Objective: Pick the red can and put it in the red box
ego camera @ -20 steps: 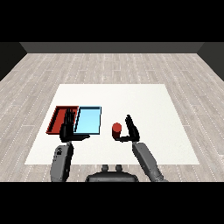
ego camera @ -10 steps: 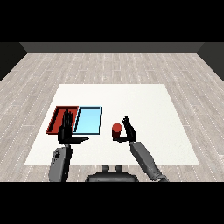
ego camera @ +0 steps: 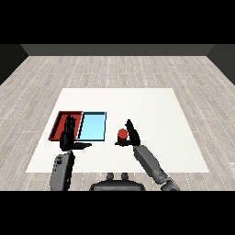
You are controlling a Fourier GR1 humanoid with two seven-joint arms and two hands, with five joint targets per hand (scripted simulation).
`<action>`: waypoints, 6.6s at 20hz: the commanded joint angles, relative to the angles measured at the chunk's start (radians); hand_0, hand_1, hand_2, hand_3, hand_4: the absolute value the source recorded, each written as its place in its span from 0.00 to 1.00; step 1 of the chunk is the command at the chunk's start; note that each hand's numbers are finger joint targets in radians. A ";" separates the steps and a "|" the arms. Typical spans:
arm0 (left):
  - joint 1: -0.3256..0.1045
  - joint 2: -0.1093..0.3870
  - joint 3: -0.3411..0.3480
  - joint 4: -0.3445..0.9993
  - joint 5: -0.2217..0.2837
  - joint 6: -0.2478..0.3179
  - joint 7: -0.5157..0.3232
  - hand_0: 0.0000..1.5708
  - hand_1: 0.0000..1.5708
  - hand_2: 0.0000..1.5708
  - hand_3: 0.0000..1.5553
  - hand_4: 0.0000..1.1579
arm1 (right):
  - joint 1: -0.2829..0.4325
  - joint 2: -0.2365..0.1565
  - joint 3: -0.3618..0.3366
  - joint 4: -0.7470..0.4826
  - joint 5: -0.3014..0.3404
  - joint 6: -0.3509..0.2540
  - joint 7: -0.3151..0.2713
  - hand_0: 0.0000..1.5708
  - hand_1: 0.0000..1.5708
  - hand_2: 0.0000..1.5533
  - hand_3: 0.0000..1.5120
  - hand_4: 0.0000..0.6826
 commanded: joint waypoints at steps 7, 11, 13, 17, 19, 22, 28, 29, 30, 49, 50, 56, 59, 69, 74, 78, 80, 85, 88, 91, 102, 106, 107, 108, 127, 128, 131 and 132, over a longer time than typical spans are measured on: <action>0.054 -0.012 -0.011 -0.028 0.007 -0.008 -0.007 0.00 0.00 0.00 0.00 0.00 | -0.152 0.000 0.156 0.198 -0.210 -0.026 -0.099 0.00 0.00 0.00 0.00 0.00; 0.026 -0.025 -0.020 -0.020 -0.014 0.018 -0.006 0.00 0.00 0.00 0.00 0.00 | -0.156 0.000 0.159 0.134 -0.226 -0.081 -0.042 0.00 0.00 0.00 0.00 0.00; 0.084 -0.001 -0.004 -0.051 0.014 -0.034 -0.040 0.00 0.00 0.00 0.00 0.00 | -0.150 0.000 0.151 0.177 -0.203 -0.072 -0.066 0.00 0.00 0.00 0.00 0.00; 0.013 0.012 0.024 0.028 0.006 -0.020 -0.047 0.00 0.00 0.00 0.00 0.00 | -0.186 0.000 0.175 0.165 -0.235 -0.179 -0.032 0.00 0.00 0.00 0.00 0.00; -0.017 -0.018 -0.006 0.014 -0.021 0.022 -0.018 0.00 0.00 0.00 0.00 0.00 | -0.203 0.000 0.230 0.312 -0.358 -0.158 -0.150 0.32 0.32 0.43 0.28 0.00; 0.026 -0.001 -0.009 0.002 -0.030 0.004 -0.032 0.00 0.00 0.00 0.00 0.00 | -0.204 0.000 0.278 0.234 -0.329 -0.330 -0.077 0.93 0.93 0.94 0.94 0.90; 0.014 -0.039 -0.030 -0.005 -0.033 0.037 -0.007 0.00 0.00 0.00 0.00 0.00 | -0.217 0.000 0.265 0.226 -0.290 -0.356 -0.071 0.94 0.94 0.93 0.93 0.86; 0.034 -0.054 -0.062 -0.088 -0.034 0.043 0.035 0.00 0.00 0.00 0.00 0.00 | -0.259 0.000 0.262 0.264 -0.290 -0.339 -0.069 0.93 0.93 0.93 0.93 0.86; -0.016 -0.008 0.002 0.032 -0.010 0.008 -0.014 0.00 0.00 0.00 0.00 0.00 | -0.211 0.000 0.238 0.325 -0.286 -0.260 -0.136 0.92 0.92 0.93 0.92 0.87; -0.021 -0.056 -0.128 0.005 -0.073 0.035 0.044 0.00 0.00 0.00 0.00 0.00 | -0.125 -0.131 0.243 -0.365 0.058 -0.473 0.206 0.93 0.93 0.93 0.92 0.97; 0.000 -0.060 -0.177 -0.011 -0.084 0.061 0.077 0.00 0.00 0.00 0.00 0.00 | -0.124 -0.088 0.210 -0.296 0.069 -0.454 0.127 0.93 0.93 0.92 0.92 0.96; -0.051 -0.060 -0.296 0.010 -0.077 0.156 0.158 0.00 0.00 0.00 0.00 0.00 | -0.066 -0.125 0.170 -0.439 0.139 -0.432 0.220 0.92 0.92 0.92 0.92 0.96; -0.060 -0.060 -0.309 0.018 -0.073 0.172 0.158 0.00 0.00 0.00 0.00 0.00 | -0.070 -0.104 0.117 -0.457 0.194 -0.393 0.252 0.92 0.92 0.92 0.92 0.96; -0.206 -0.060 -0.427 0.193 0.015 0.291 0.158 0.00 0.00 0.00 0.00 0.00 | -0.070 -0.003 0.064 -0.326 0.211 -0.333 0.160 0.93 0.93 0.93 0.92 0.97; -0.214 -0.060 -0.452 0.274 0.043 0.282 0.122 0.00 0.00 0.00 0.00 0.00 | -0.055 -0.002 0.078 -0.404 0.246 -0.346 0.226 0.93 0.93 0.93 0.92 0.92; -0.123 -0.060 -0.505 0.256 0.059 0.282 0.063 0.00 0.00 0.00 0.00 0.00 | 0.037 -0.001 0.098 -0.462 0.268 -0.337 0.195 0.93 0.93 0.93 0.91 0.94; -0.237 -0.060 -0.412 0.297 0.078 0.226 0.118 0.00 0.00 0.00 0.00 0.00 | 0.005 0.000 0.054 -0.471 0.295 -0.315 0.257 0.92 0.92 0.93 0.92 0.93; -0.231 -0.060 -0.502 0.291 0.102 0.308 0.156 0.00 0.00 0.00 0.00 0.00 | -0.084 0.000 0.141 -0.396 0.216 -0.418 0.230 0.91 0.91 0.92 0.91 0.93; -0.243 -0.060 -0.520 0.420 0.159 0.301 0.016 0.00 0.00 0.00 0.00 0.00 | -0.163 0.000 0.160 -0.352 0.144 -0.443 0.201 0.91 0.91 0.93 0.91 0.92; -0.243 -0.060 -0.429 0.394 0.141 0.206 0.073 0.00 0.00 0.00 0.00 0.00 | -0.103 0.000 0.191 -0.344 0.134 -0.418 0.167 0.92 0.92 0.92 0.91 0.91; -0.338 -0.060 -0.592 0.446 0.247 0.360 0.002 0.00 0.00 0.00 0.00 0.00 | -0.074 0.000 0.274 -0.326 0.089 -0.458 0.067 0.95 0.95 0.93 0.91 0.90; -0.390 -0.060 -0.538 0.527 0.234 0.315 -0.034 0.00 0.00 0.00 0.00 0.14 | -0.126 0.000 0.262 -0.366 0.099 -0.439 0.187 0.94 0.94 0.94 0.91 0.94; -0.330 -0.060 -0.559 0.407 0.183 0.357 0.050 0.00 0.00 0.00 0.00 0.19 | -0.175 0.000 0.305 -0.333 0.032 -0.514 0.142 0.95 0.95 0.94 0.91 0.95; -0.328 -0.060 -0.608 0.392 0.196 0.418 0.062 0.00 0.00 0.00 0.00 0.25 | -0.179 0.000 0.321 -0.286 0.021 -0.493 0.109 0.95 0.95 0.94 0.91 0.94; -0.389 -0.060 -0.494 0.473 0.152 0.653 0.072 1.00 1.00 0.97 0.91 0.78 | -0.173 0.000 0.243 -0.345 0.040 -0.424 0.171 0.92 0.92 0.93 0.91 0.91; -0.395 -0.060 -0.525 0.376 0.136 0.705 0.169 1.00 1.00 0.97 0.92 0.83 | -0.176 0.000 0.264 -0.340 -0.006 -0.457 0.138 0.93 0.93 0.93 0.91 0.87; -0.403 -0.060 -0.545 0.430 0.156 0.725 0.139 1.00 1.00 0.97 0.93 0.97 | -0.150 0.000 0.267 -0.405 0.062 -0.448 0.210 0.75 0.75 0.76 0.72 0.00; -0.355 -0.060 -0.552 0.406 0.148 0.723 0.098 1.00 1.00 0.97 0.94 0.97 | -0.069 -0.018 0.290 -0.414 0.123 -0.428 0.177 0.00 0.00 0.00 0.00 0.00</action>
